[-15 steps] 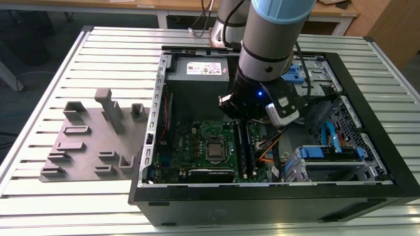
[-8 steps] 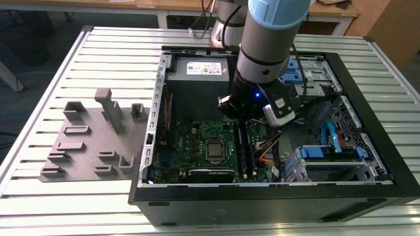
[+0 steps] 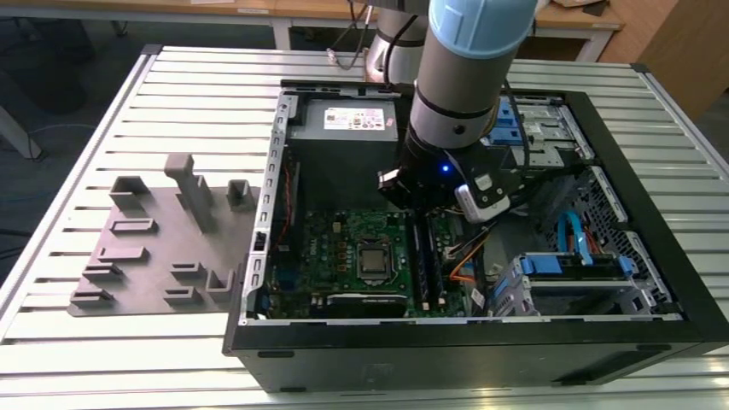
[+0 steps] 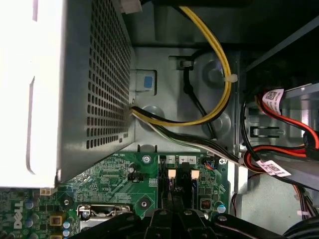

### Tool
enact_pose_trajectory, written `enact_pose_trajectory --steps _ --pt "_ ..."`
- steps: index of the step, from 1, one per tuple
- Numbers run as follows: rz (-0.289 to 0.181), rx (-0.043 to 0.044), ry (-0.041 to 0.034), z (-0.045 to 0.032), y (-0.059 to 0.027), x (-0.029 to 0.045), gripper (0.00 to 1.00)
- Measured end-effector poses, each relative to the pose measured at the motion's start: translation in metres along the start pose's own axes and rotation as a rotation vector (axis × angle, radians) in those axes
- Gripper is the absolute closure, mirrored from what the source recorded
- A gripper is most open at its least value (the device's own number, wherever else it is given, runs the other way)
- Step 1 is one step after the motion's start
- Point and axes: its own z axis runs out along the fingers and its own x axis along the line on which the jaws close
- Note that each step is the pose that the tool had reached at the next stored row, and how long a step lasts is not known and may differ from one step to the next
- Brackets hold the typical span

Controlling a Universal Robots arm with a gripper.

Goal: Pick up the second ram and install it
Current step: 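Press down the second ram until it locks into place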

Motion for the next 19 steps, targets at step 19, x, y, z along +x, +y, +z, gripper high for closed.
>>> enact_pose_trajectory --steps 19 --pt "0.0 0.0349 -0.0015 -0.0114 -0.0437 0.002 0.93"
